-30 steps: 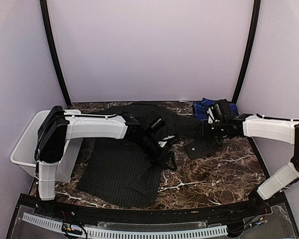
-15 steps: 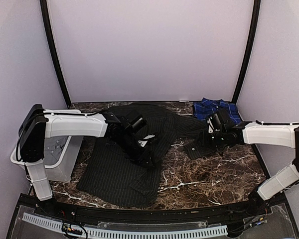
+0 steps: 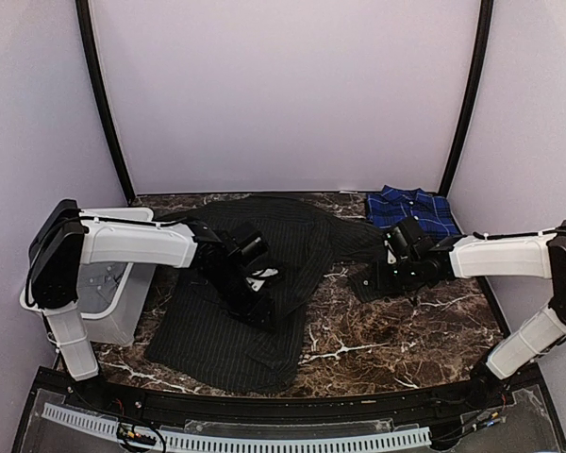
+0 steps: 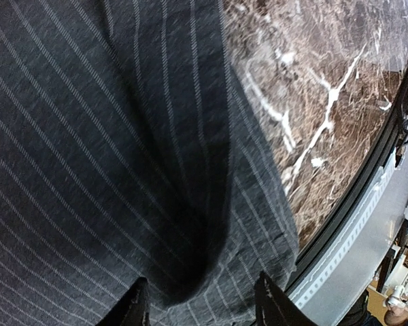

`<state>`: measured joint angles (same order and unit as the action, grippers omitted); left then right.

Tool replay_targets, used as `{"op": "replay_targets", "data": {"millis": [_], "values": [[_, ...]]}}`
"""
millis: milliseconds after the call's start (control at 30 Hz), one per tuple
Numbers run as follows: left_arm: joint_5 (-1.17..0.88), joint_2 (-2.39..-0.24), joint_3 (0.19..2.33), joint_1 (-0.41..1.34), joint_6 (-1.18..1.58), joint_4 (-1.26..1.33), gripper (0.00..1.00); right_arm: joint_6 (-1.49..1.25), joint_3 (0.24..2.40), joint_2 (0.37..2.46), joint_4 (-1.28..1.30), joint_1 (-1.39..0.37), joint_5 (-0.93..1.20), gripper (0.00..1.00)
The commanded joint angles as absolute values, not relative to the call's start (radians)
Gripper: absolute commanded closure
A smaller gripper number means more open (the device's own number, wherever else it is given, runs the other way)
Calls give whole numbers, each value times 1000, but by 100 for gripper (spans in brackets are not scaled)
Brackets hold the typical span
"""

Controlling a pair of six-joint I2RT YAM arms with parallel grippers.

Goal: Fold and stack the long sleeve shirts
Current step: Flatten out the crumpled shirt at the center of the board.

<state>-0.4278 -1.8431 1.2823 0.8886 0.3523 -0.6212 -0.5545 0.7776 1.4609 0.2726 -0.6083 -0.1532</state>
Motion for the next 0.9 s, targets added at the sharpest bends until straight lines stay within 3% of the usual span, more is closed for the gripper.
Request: {"op": "replay_targets", "data": {"millis": [0,267,567,700,867], "values": [[-416,-1742,1181,875,351,-649,48,-538,794,1453,276,-615,-186,47],[-537,-1717,1092,879,364,-588,51,-528,807,1463,264,-615,-183,47],[-504,-1753,1100,912,382,-580,60,-526,800,1442,255,-615,-187,48],[-496,-1757,1109,924,383,-580,71,-527,801,1437,250,-615,-187,48],[-496,-1746,1138,934,393,-570,97,-525,805,1434,244,-615,-186,48]]}}
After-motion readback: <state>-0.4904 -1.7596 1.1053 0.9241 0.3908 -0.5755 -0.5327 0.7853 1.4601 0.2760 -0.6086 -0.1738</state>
